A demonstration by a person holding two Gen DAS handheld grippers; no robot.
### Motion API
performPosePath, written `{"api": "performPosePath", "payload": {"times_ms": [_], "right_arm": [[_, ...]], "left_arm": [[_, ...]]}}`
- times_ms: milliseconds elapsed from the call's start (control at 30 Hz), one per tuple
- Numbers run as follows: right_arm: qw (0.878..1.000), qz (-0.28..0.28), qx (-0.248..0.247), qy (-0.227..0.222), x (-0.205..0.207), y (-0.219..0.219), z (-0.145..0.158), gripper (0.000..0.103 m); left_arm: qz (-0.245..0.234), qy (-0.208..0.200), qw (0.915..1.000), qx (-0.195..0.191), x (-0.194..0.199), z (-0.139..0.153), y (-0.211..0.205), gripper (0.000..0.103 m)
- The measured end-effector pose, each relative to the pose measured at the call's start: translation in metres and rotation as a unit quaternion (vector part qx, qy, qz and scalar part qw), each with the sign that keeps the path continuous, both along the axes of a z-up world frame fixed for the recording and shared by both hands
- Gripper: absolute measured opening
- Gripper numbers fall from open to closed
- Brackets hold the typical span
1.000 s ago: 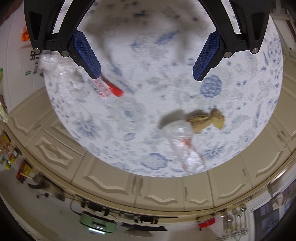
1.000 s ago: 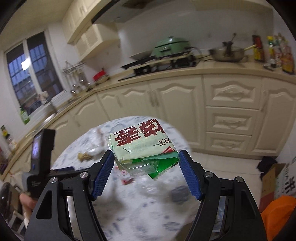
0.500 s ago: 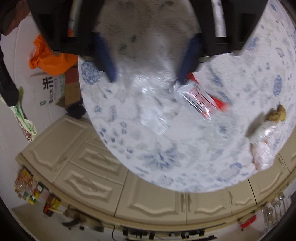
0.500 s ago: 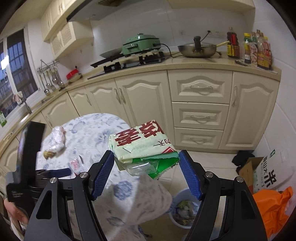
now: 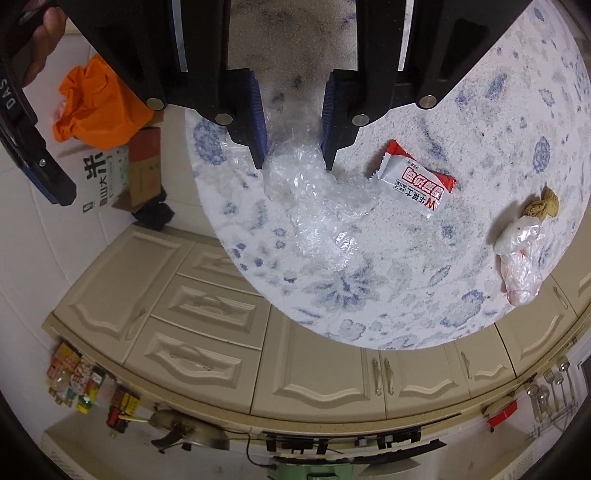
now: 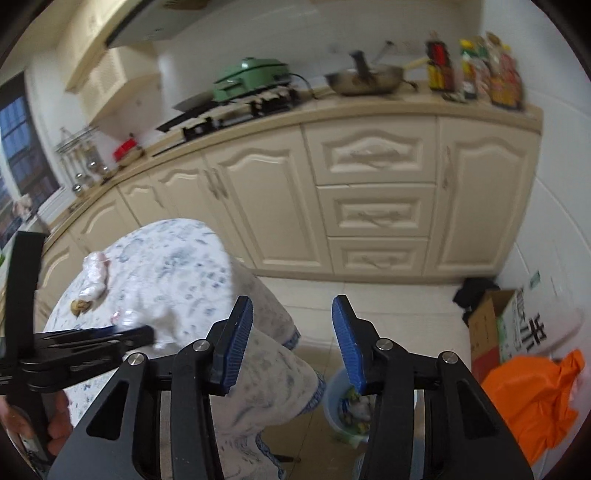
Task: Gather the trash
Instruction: 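Carry the packet and plastic wrap over the blue bin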
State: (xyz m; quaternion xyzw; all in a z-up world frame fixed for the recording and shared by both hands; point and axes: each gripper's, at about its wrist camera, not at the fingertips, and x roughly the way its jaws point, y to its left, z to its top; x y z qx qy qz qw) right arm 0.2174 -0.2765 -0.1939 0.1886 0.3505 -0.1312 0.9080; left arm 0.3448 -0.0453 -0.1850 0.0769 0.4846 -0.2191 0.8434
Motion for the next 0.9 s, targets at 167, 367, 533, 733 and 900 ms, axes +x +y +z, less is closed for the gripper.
{"api": "performPosePath", "payload": {"times_ms": [167,367,533,733,900], "right_arm": [[1.0,-0.026,-0.004,0.006,-0.014,-0.015,0.001,0.046],[0.999,-0.047,-0.001,0.019,-0.03,-0.029,-0.005,0.046],[0.997,-0.066,-0.003,0.027,-0.046,-0.043,-0.009,0.047],[0.994,-0.097,-0.005,0.043,-0.063,-0.068,-0.015,0.05],[0.992,-0.116,-0.007,0.057,-0.072,-0.086,-0.022,0.052]], "left_arm": [[-0.031,-0.005,0.9995,-0.004,-0.015,0.008,-0.019,0.023],[-0.076,0.011,0.9971,-0.002,-0.027,-0.002,-0.055,0.023],[-0.111,0.022,0.9935,0.005,-0.035,-0.014,-0.093,0.023],[-0.143,0.036,0.989,0.014,-0.034,-0.031,-0.137,0.023],[-0.163,0.042,0.9855,0.021,-0.027,-0.043,-0.171,0.023]]}}
